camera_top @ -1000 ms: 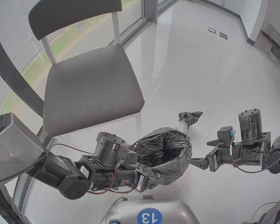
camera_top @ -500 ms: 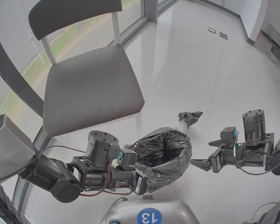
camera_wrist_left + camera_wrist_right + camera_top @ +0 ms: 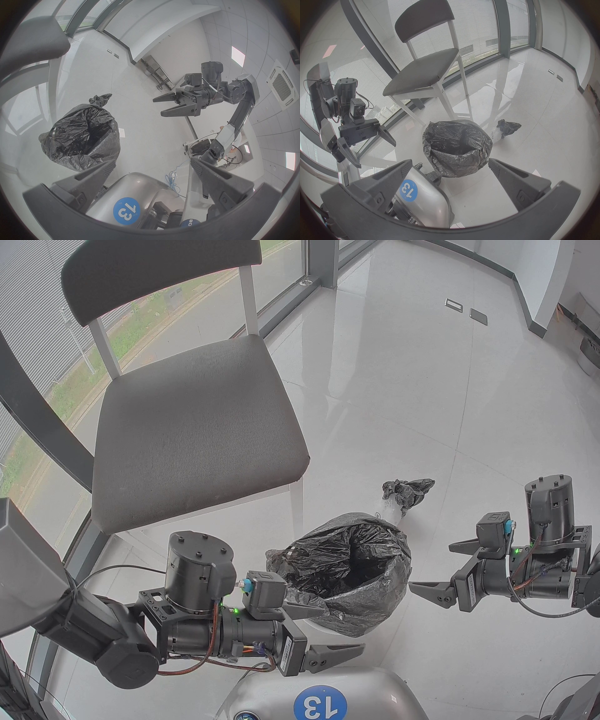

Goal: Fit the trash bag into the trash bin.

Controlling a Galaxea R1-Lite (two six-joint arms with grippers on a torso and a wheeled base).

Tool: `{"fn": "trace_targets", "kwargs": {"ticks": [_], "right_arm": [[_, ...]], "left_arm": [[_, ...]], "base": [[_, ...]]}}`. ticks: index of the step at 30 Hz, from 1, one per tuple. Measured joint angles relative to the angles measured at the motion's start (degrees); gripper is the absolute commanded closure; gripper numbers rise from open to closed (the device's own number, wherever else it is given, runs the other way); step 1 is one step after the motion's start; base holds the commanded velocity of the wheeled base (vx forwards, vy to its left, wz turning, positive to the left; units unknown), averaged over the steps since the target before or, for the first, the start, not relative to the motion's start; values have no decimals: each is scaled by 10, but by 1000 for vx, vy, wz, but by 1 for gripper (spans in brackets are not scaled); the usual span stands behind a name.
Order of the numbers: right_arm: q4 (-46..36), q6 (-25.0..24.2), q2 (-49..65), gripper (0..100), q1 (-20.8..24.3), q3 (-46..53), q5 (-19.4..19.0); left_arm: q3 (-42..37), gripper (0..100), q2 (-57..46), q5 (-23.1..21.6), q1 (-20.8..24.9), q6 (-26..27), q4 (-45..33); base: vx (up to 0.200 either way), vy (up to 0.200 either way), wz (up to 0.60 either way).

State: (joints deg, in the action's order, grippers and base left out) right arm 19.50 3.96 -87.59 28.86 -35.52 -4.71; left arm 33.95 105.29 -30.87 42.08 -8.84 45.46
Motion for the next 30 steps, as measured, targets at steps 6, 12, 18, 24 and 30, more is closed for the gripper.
{"fn": "trace_targets", "kwargs": {"ticks": [6,12,18,24,30], "right_arm": [[1,0,0,0,0,0,0],[1,0,0,0,0,-1,0],[1,0,0,0,0,-2,0],[1,0,0,0,0,-3,4],[3,8,0,0,-3,-6,8]], "left_arm": [[-2,0,3,4,-8,1,-2],[3,0,5,34,-13,1,-10],[21,0,5,189,3,-25,-84],[94,0,10,304,40,-92,-188],[187,0,34,352,65,-139,-286]], "base": [[0,0,0],[0,0,0],[0,0,0],[0,0,0],[0,0,0]]}}
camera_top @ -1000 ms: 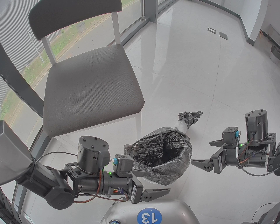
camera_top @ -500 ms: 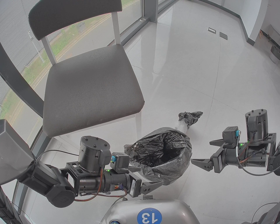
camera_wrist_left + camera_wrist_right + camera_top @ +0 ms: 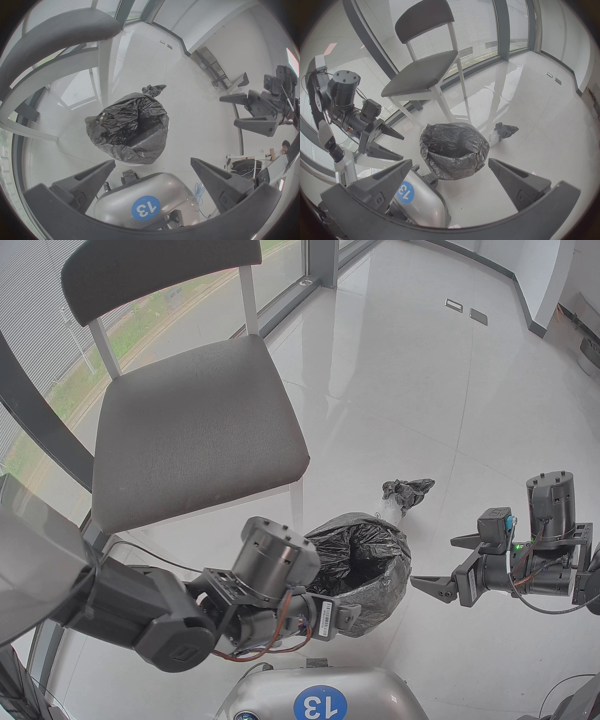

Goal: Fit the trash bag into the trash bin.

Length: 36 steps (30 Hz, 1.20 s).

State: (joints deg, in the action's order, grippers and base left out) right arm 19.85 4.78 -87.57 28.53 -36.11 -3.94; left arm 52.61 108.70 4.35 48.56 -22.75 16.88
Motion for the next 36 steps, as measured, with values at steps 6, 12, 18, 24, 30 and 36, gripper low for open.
{"fn": "trace_targets", "kwargs": {"ticks": [6,12,18,24,30,36], "right_arm": [[13,12,0,0,-4,0,1],[15,15,6,0,-4,3,2],[13,16,18,0,-5,11,1],[13,16,28,0,-5,17,1],[12,15,37,0,-5,19,0],[11,15,42,0,-5,20,0]], "left_arm": [[35,0,34,19,28,-8,-19],[49,0,77,45,34,-7,-18],[80,0,114,63,34,-3,-20],[110,0,140,69,23,11,-27],[125,0,151,71,14,15,-28],[162,0,158,71,27,10,-40]], "base": [[0,0,0],[0,0,0],[0,0,0],[0,0,0],[0,0,0],[0,0,0]]}}
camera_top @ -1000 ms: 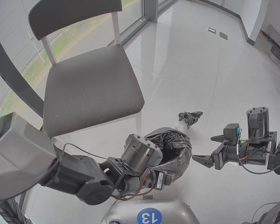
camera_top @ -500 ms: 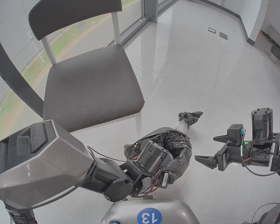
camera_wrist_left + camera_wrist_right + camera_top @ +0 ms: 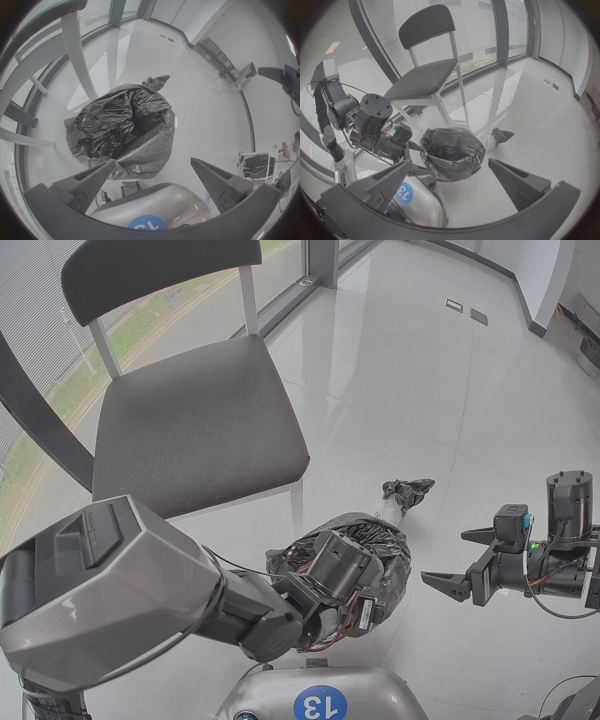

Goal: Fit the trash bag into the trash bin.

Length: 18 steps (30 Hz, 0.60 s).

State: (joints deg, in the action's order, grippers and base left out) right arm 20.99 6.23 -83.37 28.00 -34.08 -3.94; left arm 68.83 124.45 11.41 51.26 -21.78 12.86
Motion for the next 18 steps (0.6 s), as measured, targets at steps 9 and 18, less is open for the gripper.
{"fn": "trace_targets", "kwargs": {"ticks": [9,18], "right_arm": [[-1,0,6,0,-2,3,-1],[-1,-1,8,0,-5,3,-4]], "left_arm": [[42,0,34,1,17,-15,-9],[64,0,66,2,17,-14,-9]], "base": [[0,0,0],[0,0,0]]}}
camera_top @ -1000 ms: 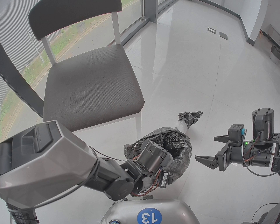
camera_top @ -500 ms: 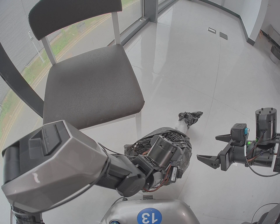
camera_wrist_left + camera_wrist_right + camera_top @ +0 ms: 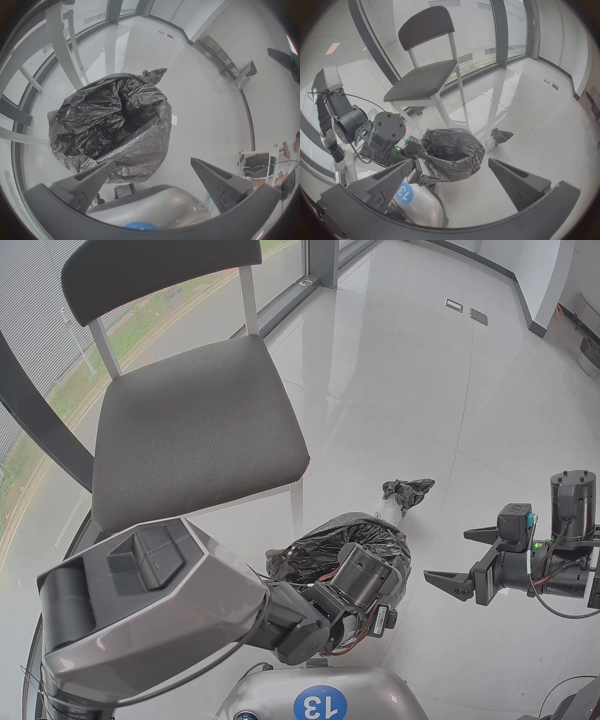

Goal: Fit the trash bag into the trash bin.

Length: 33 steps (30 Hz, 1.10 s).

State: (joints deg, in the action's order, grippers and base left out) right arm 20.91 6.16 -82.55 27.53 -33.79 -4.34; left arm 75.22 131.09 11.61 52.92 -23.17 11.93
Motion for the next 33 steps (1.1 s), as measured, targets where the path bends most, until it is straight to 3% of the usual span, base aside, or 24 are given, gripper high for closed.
{"fn": "trace_targets", "kwargs": {"ticks": [22,33], "right_arm": [[0,-2,0,0,-3,-1,-2],[0,-3,-3,0,-4,-4,-3]], "left_arm": [[-4,0,18,73,-29,26,-105],[-51,0,-11,82,-59,47,-109]], "base": [[0,0,0],[0,0,0]]}}
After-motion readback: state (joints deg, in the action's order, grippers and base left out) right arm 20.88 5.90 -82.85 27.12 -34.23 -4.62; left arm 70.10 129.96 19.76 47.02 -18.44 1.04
